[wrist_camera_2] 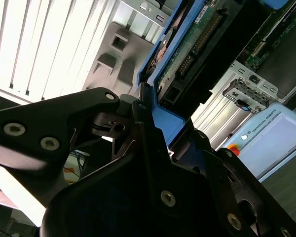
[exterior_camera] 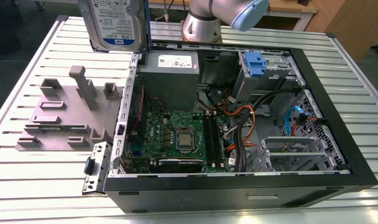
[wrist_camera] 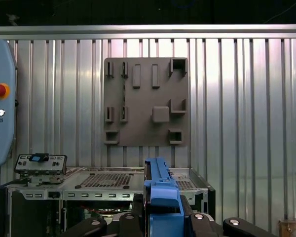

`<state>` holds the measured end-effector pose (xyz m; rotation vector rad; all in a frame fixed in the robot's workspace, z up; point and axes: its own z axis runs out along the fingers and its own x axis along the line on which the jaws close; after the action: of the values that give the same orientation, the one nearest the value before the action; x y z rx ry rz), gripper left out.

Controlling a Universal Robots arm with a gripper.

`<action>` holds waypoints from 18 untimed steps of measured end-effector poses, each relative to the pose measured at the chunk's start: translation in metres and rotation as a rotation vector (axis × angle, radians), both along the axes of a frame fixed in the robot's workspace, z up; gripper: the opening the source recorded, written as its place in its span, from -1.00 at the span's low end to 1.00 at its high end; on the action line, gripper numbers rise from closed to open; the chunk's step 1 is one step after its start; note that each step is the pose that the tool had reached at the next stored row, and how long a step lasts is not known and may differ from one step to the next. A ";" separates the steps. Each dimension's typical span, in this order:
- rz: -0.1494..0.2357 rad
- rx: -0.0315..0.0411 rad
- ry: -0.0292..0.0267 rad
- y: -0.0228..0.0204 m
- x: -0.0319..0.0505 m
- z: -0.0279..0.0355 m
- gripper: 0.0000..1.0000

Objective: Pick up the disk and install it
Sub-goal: 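Pick up the disk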

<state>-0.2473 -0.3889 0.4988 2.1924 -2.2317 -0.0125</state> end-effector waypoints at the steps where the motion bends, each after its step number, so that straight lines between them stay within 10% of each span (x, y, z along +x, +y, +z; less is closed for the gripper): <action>1: 0.000 0.0000 -0.0001 -0.0002 0.0013 0.0000 -0.27; 18: 0.000 0.0001 0.0000 -0.0142 0.0083 -0.0003 -0.27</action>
<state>-0.2389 -0.4031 0.4985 2.1922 -2.2320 -0.0126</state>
